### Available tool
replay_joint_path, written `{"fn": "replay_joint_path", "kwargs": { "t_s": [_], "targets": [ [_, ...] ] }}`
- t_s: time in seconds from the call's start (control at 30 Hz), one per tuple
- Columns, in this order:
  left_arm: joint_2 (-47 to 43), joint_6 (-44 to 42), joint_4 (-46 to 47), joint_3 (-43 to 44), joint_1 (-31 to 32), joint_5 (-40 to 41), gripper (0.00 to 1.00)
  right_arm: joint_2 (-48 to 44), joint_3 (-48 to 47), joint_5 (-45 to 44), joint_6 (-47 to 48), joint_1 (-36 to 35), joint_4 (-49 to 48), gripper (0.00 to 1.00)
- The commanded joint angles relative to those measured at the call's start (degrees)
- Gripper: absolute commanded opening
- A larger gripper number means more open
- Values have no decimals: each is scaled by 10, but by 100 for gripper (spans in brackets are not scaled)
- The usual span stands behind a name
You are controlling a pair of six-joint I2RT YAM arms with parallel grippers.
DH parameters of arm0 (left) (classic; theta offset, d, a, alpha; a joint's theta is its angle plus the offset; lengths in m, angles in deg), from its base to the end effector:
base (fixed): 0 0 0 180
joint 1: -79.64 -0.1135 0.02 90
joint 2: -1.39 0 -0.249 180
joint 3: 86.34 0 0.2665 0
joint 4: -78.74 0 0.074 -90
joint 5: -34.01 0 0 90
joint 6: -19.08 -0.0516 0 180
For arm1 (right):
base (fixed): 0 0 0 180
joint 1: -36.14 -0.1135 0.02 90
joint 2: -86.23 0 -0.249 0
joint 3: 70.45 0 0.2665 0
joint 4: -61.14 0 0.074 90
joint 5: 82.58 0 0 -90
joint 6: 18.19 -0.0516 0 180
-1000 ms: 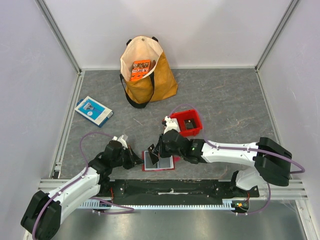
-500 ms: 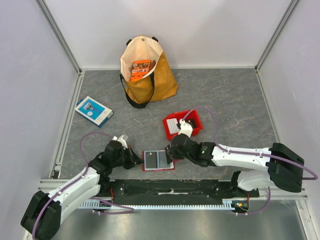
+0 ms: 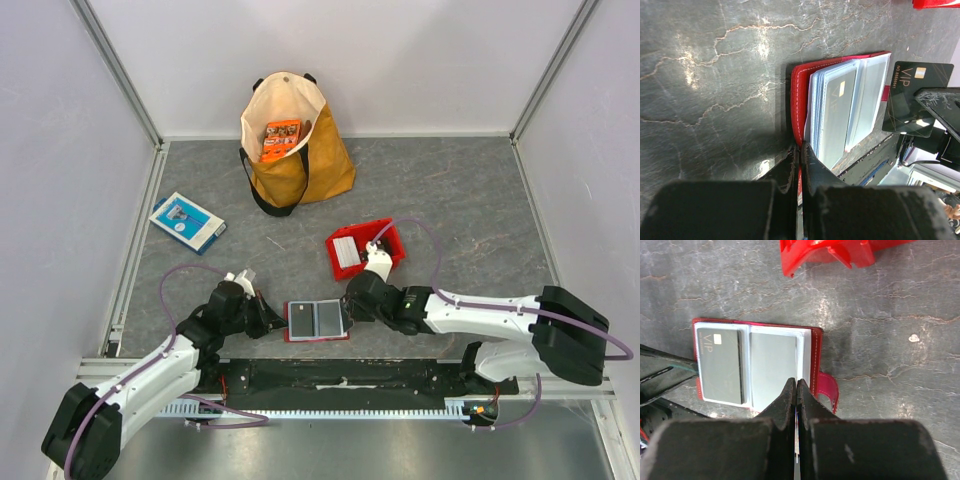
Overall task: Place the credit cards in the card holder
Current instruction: Insert the credit card into the card holder.
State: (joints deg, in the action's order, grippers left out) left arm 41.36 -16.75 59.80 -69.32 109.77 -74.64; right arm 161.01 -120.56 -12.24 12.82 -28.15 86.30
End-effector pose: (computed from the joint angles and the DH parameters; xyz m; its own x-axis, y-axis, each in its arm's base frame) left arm 0.1353 -0.0976 0.0875 -0.8906 -0.3713 -0.2627 -0.0693 0.6815 -0.7285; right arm 0.1353 0.2410 0.1489 -0.8173 0.1630 -0.5527 -0.1045 0.9013 0.4204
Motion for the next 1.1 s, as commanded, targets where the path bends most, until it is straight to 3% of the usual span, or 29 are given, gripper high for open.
{"fn": "replay_joint_path", "kwargs": {
  "t_s": [0.0,0.53,1.07],
  "targets": [
    [-2,-5,0,13,0,-4,2,20,3,-21,-10,2,-4,0],
    [-1,-5,1,13,1,-3,2,47,-15,50,5,0,-99,0],
    [0,-4,2,14,1,-3,2,56,-82,76,44,-6,-94,0]
  ]
}}
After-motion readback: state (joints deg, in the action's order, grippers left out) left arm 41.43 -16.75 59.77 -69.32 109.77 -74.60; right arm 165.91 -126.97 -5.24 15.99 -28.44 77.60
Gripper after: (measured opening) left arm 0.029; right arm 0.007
